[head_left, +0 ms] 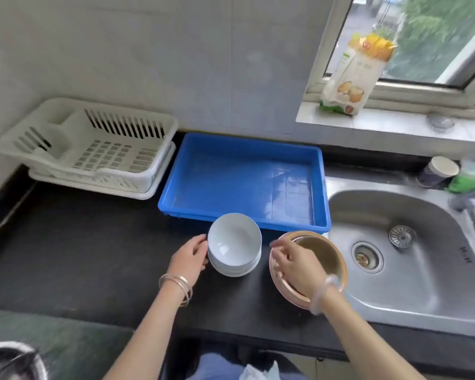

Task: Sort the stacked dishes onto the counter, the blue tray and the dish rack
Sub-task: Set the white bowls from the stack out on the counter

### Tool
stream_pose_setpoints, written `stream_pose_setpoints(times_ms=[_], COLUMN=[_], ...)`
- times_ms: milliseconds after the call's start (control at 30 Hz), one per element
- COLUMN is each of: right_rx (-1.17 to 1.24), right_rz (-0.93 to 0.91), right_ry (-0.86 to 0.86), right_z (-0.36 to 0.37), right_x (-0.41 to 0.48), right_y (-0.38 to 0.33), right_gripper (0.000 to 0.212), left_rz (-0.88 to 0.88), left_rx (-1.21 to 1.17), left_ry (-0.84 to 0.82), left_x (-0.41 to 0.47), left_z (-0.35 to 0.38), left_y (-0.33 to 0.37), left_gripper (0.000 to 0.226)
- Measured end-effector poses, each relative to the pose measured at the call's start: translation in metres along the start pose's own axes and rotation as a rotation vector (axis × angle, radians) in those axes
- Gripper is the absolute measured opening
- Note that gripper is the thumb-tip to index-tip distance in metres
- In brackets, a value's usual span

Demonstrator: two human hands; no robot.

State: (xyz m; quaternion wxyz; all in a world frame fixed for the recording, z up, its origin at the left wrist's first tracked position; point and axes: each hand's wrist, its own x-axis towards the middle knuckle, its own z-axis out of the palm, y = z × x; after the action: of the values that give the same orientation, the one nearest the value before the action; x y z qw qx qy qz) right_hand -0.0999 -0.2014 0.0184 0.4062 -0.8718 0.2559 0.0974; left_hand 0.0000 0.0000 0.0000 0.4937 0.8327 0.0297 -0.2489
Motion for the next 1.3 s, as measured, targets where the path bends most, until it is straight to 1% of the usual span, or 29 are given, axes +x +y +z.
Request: stream_pose_setpoints(times_ms=[67,133,233,333,500,600,733,800,933,1133,1233,1300], right_rx=[-0.065,-0.155,-0.259,-0.343,-0.451,-0.419,-0.219,-0.146,-0.082,-0.020,-0.016,-0.016], right_rz=[0.005,0.029,0.056,0.076,0.099,0.089,0.077,0.087,0.092,0.058,0.044,0.037], right_ry=[0.034,0.047,0.106,0.156,0.233,0.318,0.419,0.456,0.477,0.420,0.390,0.359], right_z=[0.008,0.018,0.030,0.034,0.038,0.035,0.028,0.020,0.006,-0.006,-0.010,-0.014], right_x=[0.021,0.038,0.049,0.054,0.057,0.051,0.041,0.038,0.037,0.038,0.037,0.038], right_y=[-0.016,-0.033,-0.039,-0.043,-0.050,-0.049,-0.044,-0.042,-0.037,-0.031,-0.027,-0.025], right_gripper=[0.026,0.029,0.025,0.016,0.015,0.012,0.009,0.008,0.007,0.011,0.011,0.010], left_rz=[0.002,0.001,-0.011,0.003,-0.007,0.004,0.011,0.015,0.068,0.083,0.098,0.098], left_rx=[0.015,0.056,0.049,0.005,-0.086,-0.060,0.038,0.090,0.240,0.334,0.411,0.413], left_ry=[-0.025,-0.048,-0.081,-0.095,-0.156,-0.179,-0.192,-0.159,-0.034,0.161,0.220,0.235], left_x=[0.009,0.015,0.019,0.023,0.032,0.037,0.038,0.038,0.033,0.019,0.015,0.013], left_z=[0.001,0.002,0.001,-0.001,-0.006,-0.009,-0.006,-0.002,0.013,0.029,0.033,0.033], left_y=[0.003,0.007,0.004,0.000,-0.006,-0.006,-0.004,-0.002,0.005,0.015,0.018,0.019], left_gripper=[0.034,0.036,0.037,0.034,0.029,0.028,0.029,0.027,0.020,0.017,0.017,0.017])
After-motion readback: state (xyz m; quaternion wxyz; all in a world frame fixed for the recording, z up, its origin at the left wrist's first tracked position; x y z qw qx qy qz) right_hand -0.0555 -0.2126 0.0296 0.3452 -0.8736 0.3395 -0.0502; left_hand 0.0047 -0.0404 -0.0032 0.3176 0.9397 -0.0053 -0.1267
